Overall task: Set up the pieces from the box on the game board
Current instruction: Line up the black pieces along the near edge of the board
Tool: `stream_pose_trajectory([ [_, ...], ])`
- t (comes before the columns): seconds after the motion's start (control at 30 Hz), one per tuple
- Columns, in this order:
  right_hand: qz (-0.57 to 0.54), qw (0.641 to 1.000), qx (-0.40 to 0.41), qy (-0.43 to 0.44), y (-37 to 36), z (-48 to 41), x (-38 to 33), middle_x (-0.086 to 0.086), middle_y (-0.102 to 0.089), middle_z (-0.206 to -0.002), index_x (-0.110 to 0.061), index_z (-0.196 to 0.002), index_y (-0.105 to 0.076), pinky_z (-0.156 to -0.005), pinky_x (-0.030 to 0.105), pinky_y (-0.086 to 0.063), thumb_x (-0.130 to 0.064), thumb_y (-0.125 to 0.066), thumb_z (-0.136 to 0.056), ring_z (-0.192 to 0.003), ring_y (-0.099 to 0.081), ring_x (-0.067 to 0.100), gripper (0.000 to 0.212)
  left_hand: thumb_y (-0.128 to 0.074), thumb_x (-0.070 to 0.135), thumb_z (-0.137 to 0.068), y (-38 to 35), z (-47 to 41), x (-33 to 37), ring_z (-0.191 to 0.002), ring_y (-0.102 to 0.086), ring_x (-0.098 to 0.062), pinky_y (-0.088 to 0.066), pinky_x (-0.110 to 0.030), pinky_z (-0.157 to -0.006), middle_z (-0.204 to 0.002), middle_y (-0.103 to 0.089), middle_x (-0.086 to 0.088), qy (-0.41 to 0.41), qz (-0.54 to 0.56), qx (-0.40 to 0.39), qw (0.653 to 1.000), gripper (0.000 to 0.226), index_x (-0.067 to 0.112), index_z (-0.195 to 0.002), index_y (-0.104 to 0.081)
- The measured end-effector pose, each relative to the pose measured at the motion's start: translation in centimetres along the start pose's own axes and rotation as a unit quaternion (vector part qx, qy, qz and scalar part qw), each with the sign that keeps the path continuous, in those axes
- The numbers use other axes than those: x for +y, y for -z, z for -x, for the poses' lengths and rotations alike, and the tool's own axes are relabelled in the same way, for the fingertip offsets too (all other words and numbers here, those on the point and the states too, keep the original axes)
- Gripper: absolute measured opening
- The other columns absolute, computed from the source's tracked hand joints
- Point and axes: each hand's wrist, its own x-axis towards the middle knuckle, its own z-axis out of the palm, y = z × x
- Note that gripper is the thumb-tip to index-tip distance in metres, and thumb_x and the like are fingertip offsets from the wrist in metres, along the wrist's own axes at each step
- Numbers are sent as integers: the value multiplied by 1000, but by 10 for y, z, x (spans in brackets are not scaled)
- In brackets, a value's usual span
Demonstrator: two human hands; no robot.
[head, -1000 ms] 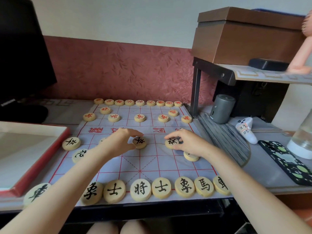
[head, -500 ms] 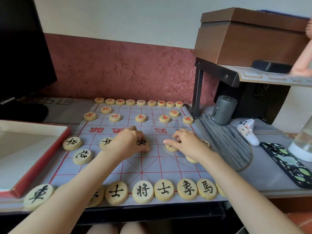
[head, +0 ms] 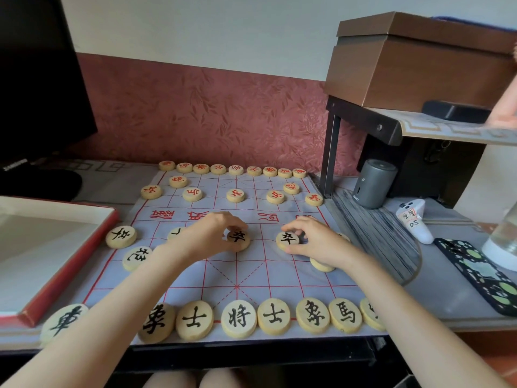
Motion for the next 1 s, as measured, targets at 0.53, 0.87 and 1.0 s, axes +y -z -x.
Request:
stream_pose_trajectory([
  [0.53, -5, 1000, 14, -4, -3, 2, 3, -6, -51, -110, -20, -120, -55, -92, 25, -36, -30, -70, -81, -103, -45, 8, 43, -68, 37, -79, -10, 2, 4, -90, -53, -16, -40, -21, -76, -120, -49, -2, 41, -20, 35, 998, 52, 18, -126, -55],
  [0.87, -5, 1000, 10, -14, -5, 1, 5, -7, -52, -112, -23, -121, -55, -96, 29, -38, -31, -69, -80, -107, -48, 11, 44, -69, 36, -78, -13, 2, -1, -97, -55, -19, -41, -21, -77, -121, -49, -2, 35, -19, 38, 998, 53, 19, -126, -54],
  [1.0, 9, 1000, 6, -22, -5, 4, 2, -7, -53, -123, -26, -128, -50, -105, 37, -34, -38, -68, -80, -118, -45, 15, 53, -70, 36, -77, -12, 5, -1, -107, -54, -19, -41, -22, -82, -125, -49, -2, 30, -9, 56, 998, 57, 19, -129, -52],
])
